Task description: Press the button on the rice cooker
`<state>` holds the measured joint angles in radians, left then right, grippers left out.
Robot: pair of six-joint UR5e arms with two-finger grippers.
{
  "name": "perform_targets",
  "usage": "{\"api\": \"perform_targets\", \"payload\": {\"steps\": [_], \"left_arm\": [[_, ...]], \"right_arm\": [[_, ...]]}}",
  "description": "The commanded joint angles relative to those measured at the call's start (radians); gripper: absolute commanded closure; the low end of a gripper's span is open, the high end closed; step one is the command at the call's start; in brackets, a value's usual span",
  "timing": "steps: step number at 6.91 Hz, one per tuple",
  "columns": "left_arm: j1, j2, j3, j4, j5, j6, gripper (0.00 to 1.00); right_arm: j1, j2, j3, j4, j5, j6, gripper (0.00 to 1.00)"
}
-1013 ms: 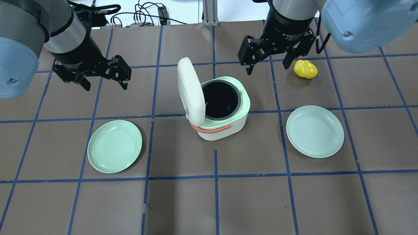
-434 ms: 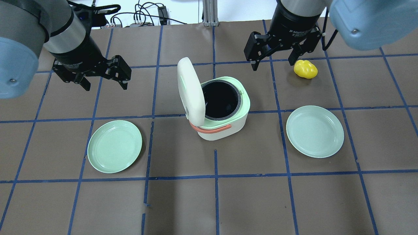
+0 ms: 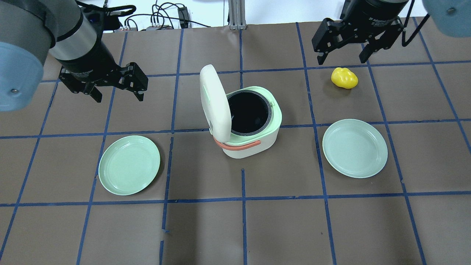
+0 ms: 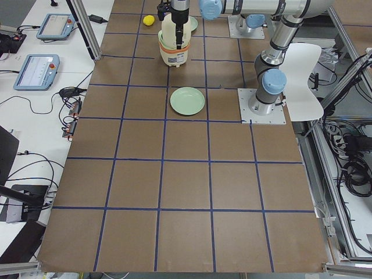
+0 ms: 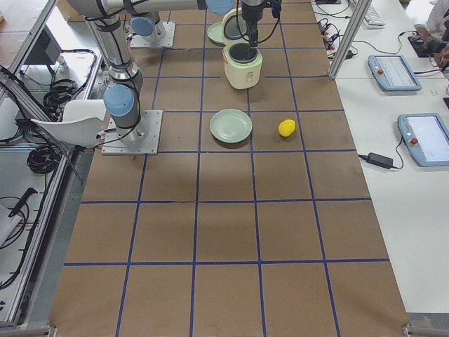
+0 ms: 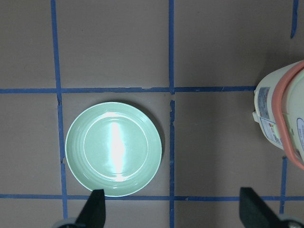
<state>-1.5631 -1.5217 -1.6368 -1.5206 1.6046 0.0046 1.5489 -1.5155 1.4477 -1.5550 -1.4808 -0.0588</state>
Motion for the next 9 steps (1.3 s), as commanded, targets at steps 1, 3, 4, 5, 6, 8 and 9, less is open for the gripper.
{"api": "perform_targets", "payload": {"steps": [1,3,4,5,6,8,9], "left_arm": [[0.0,0.0,0.0,0.0,0.0,0.0,0.0],[0.0,0.0,0.0,0.0,0.0,0.0,0.0],[0.0,0.0,0.0,0.0,0.0,0.0,0.0],[0.0,0.0,0.0,0.0,0.0,0.0,0.0],[0.0,0.0,0.0,0.0,0.0,0.0,0.0],[0.0,0.0,0.0,0.0,0.0,0.0,0.0],[0.0,0.0,0.0,0.0,0.0,0.0,0.0]], "right_arm": [[-0.015,-0.008,-0.009,0.001,-0.003,0.005,0.0],[-0.015,-0.017,0.002,0.003,0.001,0.007,0.0],[-0.015,-0.018,0.003,0.004,-0.001,0.007,0.0],[-0.015,-0.018,0.005,0.003,-0.003,0.004,0.0],[-0.015,-0.018,0.005,0.003,-0.004,0.004,0.0],[-0.015,-0.018,0.005,0.003,-0.004,0.004,0.0],[-0.015,-0.023,0.005,0.003,-0.003,0.004,0.0]]}}
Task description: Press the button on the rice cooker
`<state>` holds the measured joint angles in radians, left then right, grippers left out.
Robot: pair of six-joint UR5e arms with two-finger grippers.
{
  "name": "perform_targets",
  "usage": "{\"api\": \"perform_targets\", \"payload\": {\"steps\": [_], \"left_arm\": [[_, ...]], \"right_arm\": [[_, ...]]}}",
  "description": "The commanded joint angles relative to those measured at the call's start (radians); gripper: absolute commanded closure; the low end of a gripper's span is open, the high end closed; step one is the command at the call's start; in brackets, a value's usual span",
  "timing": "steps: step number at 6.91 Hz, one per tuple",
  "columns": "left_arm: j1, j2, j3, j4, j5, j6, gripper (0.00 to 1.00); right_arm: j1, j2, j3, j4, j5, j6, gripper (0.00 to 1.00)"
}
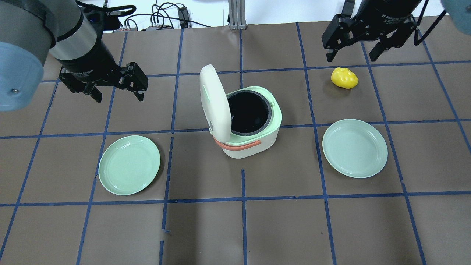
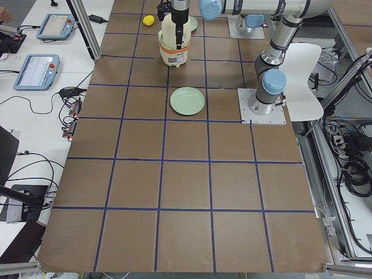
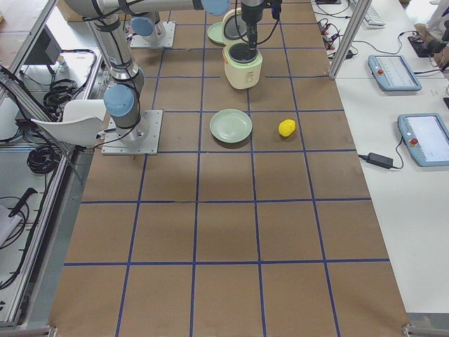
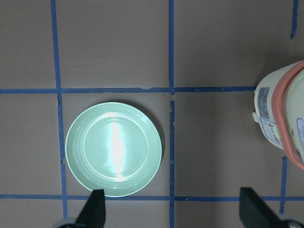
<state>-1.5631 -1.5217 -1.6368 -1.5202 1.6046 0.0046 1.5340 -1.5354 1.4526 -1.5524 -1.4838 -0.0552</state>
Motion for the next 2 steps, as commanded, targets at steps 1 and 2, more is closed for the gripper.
{"api": "perform_targets", "payload": {"steps": [1,2], "left_arm": [[0.0,0.0,0.0,0.0,0.0,0.0,0.0],[0.0,0.0,0.0,0.0,0.0,0.0,0.0]], "right_arm": [[0.0,-0.003,0.0,0.0,0.003,0.003,0.0],[0.0,-0.003,-0.001,-0.002,0.004,0.005,0.0]]}}
